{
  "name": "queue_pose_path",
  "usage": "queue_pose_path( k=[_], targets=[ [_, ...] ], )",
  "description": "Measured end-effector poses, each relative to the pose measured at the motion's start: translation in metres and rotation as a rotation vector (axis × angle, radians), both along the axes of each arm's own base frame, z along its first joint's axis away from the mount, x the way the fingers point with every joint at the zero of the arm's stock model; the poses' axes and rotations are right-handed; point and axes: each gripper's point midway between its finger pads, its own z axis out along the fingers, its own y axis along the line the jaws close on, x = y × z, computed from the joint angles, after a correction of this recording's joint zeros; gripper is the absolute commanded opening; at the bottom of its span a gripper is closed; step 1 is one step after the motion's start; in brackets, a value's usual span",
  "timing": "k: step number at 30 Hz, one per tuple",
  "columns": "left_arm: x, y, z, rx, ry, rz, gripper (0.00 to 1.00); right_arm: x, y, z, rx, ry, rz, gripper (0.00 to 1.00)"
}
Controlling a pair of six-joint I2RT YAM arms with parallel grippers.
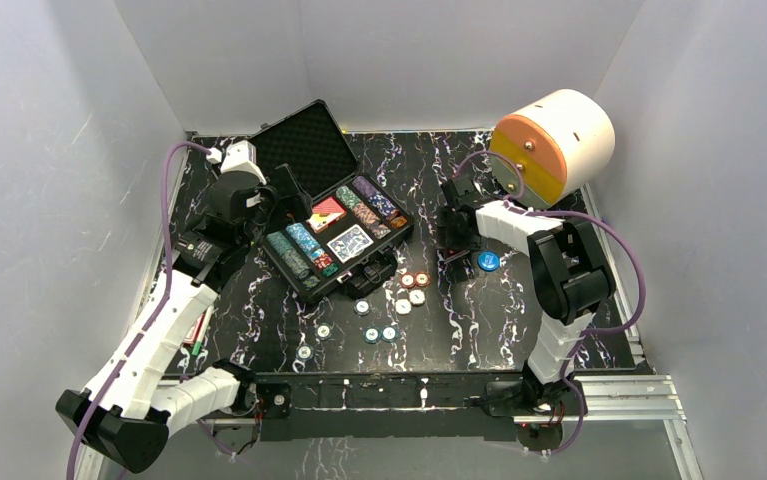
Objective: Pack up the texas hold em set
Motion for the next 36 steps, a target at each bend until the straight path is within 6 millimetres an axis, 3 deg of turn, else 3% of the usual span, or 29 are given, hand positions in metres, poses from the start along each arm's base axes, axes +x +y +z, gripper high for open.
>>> queue_pose_path(
  k=[3,11,14,16,20,25,28,31,36],
  targets=[
    [0.000,0.000,0.000,0.000,0.000,0.000,0.96,0.000,0.000,0.000,-0.002,0.001,0.009,0.61],
    [0.000,0.001,0.000,0.005,-0.002,0.002,0.96,-0.009,-0.002,0.002,-0.008,0.030,0.006,0.59],
    [0.001,0.003,0.001,0.018,-0.006,0.009,0.96,-0.018,0.001,0.012,0.006,0.044,0.003,0.59],
    [0.001,0.007,0.002,0.033,-0.010,0.024,0.96,-0.018,0.011,0.030,0.031,0.022,0.013,0.60],
    [0.001,0.018,0.017,0.054,-0.052,0.062,0.96,0.002,0.059,0.083,0.117,-0.102,0.083,0.60],
    [-0.007,0.035,0.057,0.060,-0.161,0.113,0.96,0.023,0.131,0.149,0.222,-0.254,0.196,0.61],
    [-0.016,0.046,0.079,0.058,-0.224,0.142,0.96,0.035,0.176,0.169,0.257,-0.309,0.265,0.61],
    [-0.023,0.054,0.091,0.055,-0.260,0.165,0.97,0.043,0.217,0.170,0.263,-0.334,0.336,0.62],
    [-0.028,0.060,0.091,0.068,-0.254,0.184,0.97,0.040,0.260,0.141,0.227,-0.316,0.463,0.62]
  ],
)
